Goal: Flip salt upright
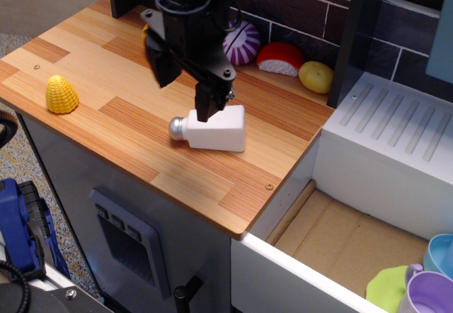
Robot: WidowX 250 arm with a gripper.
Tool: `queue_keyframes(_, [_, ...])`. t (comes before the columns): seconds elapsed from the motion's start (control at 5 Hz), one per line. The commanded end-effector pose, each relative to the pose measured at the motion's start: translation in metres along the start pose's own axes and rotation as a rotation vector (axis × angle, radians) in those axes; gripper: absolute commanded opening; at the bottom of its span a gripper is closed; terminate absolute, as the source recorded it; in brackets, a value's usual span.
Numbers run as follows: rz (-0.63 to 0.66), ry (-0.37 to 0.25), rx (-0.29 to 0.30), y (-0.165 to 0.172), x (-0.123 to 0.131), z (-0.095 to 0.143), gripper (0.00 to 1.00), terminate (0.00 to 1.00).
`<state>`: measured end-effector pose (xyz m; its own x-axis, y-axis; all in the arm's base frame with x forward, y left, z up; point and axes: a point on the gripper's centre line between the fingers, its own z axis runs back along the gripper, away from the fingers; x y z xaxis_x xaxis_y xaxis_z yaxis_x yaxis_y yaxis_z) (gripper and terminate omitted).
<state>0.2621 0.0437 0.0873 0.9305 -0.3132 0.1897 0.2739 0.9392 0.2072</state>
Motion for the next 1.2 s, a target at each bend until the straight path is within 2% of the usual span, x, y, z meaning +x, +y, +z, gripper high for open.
queue_keyframes(0.0, [-0.262, -0.129, 0.035, 0.01, 0.008, 0.0, 1.0, 0.0])
queue_keyframes(0.2, [-0.299, -0.159, -0.03, 0.015, 0.01, -0.013, 1.0, 0.0])
queue_keyframes(0.6, [-0.269, -0.198, -0.105, 0.011, 0.01, -0.035, 1.0, 0.0])
queue_keyframes(1.0, [-0.27, -0.233, -0.132, 0.005, 0.01, -0.048, 1.0, 0.0])
